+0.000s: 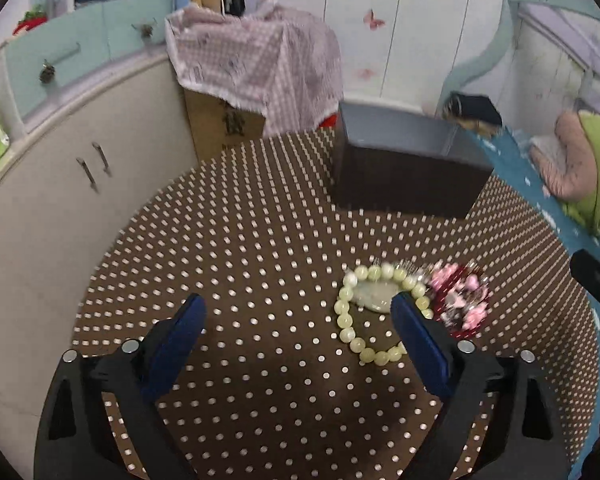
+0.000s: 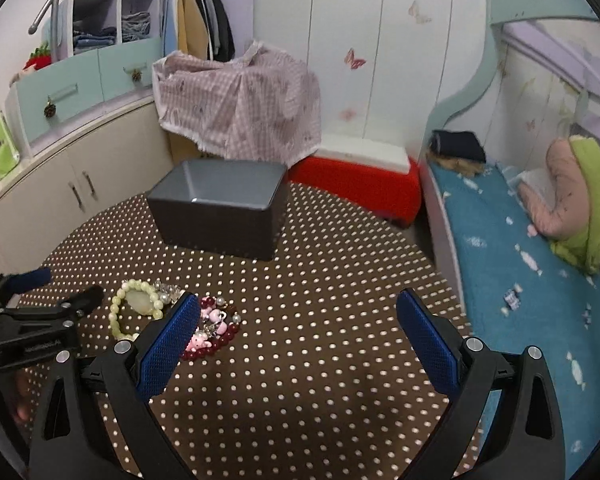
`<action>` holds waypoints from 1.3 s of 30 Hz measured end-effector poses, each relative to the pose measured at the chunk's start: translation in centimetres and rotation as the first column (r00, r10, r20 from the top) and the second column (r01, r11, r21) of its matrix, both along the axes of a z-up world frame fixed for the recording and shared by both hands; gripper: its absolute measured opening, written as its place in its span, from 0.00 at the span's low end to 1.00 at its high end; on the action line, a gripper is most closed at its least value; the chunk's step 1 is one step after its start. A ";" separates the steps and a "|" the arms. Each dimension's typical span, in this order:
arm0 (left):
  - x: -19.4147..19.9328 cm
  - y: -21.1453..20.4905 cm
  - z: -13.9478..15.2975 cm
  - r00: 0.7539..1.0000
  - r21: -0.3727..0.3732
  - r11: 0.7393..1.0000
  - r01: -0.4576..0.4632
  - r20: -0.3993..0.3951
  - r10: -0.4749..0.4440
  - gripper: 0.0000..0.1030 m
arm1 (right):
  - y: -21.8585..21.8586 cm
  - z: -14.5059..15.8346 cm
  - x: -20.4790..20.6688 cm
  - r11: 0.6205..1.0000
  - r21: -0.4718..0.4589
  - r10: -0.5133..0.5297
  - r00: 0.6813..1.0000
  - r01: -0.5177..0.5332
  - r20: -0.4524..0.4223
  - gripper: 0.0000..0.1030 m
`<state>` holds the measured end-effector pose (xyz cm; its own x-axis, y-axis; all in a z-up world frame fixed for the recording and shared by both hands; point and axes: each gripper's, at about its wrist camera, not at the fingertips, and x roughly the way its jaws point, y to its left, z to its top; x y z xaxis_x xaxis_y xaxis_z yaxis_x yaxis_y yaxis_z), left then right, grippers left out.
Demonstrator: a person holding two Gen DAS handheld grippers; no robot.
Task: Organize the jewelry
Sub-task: 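Grasp the pale green bracelet with the left gripper while the right grips the red bracelet, then carry the green bracelet with the left gripper into the metal box while the right carries the red bracelet there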
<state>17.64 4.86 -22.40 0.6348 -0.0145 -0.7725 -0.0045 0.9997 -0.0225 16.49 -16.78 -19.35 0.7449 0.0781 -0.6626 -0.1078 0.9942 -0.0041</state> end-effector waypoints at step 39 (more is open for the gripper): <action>1.0 1.2 0.1 0.996 -0.080 0.993 0.089 0.014 -0.089 0.07 | 4.6 -6.5 6.3 0.967 0.055 0.254 0.942 -0.248 -0.222 0.11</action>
<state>18.60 6.02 -22.34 0.6364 -0.1333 -0.7597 0.0850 0.9911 -0.1026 22.79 -12.15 -25.80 0.5307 0.2624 -0.8059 -0.3488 0.9342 0.0745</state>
